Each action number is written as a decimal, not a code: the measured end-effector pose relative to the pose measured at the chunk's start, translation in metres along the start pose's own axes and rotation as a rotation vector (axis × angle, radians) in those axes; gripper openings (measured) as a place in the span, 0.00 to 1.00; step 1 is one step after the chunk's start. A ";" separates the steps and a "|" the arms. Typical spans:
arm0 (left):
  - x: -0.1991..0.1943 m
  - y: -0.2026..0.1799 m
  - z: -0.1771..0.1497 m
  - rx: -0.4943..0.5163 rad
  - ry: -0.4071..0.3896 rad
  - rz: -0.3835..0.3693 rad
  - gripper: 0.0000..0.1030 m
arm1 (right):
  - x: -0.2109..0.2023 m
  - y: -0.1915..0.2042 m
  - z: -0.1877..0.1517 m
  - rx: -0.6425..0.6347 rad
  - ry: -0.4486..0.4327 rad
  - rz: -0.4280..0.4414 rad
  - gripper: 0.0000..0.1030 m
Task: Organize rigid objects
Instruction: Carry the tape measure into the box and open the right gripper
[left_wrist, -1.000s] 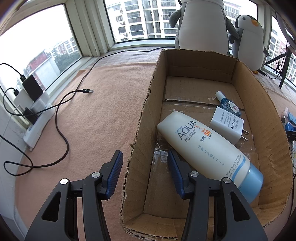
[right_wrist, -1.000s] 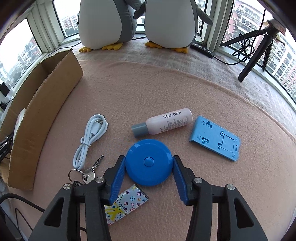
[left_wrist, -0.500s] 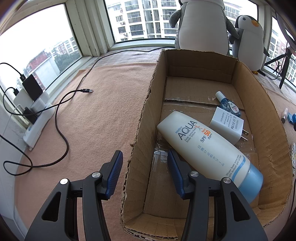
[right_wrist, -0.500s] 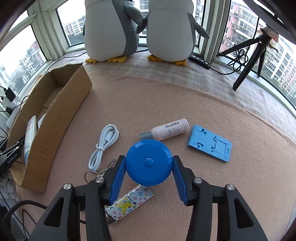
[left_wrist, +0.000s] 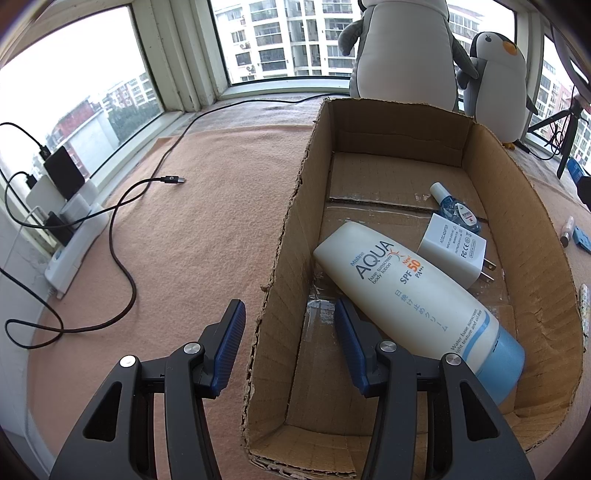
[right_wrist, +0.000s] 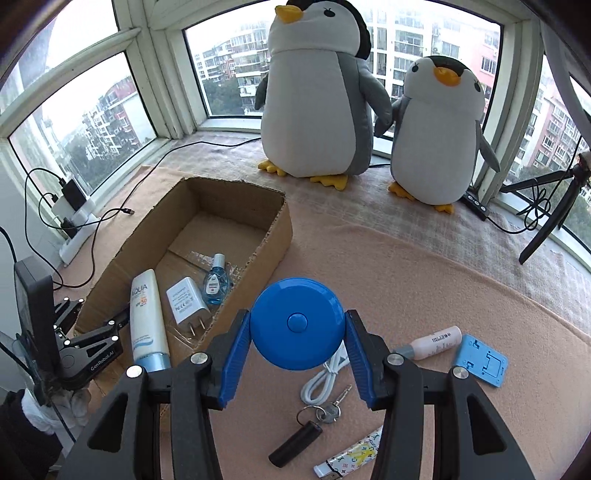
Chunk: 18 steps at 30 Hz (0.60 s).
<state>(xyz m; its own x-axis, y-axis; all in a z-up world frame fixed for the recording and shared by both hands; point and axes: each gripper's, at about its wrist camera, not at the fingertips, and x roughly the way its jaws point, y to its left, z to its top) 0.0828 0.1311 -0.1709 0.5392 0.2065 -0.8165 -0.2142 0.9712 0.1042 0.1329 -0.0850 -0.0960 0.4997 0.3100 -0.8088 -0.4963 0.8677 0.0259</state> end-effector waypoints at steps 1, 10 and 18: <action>0.000 0.000 0.000 0.000 0.000 0.000 0.47 | 0.002 0.007 0.002 -0.006 -0.002 0.009 0.45; 0.000 -0.001 0.000 -0.001 0.000 0.000 0.47 | 0.026 0.053 0.015 -0.059 0.007 0.067 0.45; -0.001 -0.002 0.000 -0.002 0.000 0.000 0.47 | 0.043 0.078 0.013 -0.093 0.031 0.085 0.45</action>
<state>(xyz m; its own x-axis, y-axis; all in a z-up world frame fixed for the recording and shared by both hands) 0.0828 0.1295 -0.1706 0.5395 0.2064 -0.8163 -0.2155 0.9710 0.1031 0.1248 0.0009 -0.1210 0.4318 0.3673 -0.8238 -0.6000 0.7989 0.0418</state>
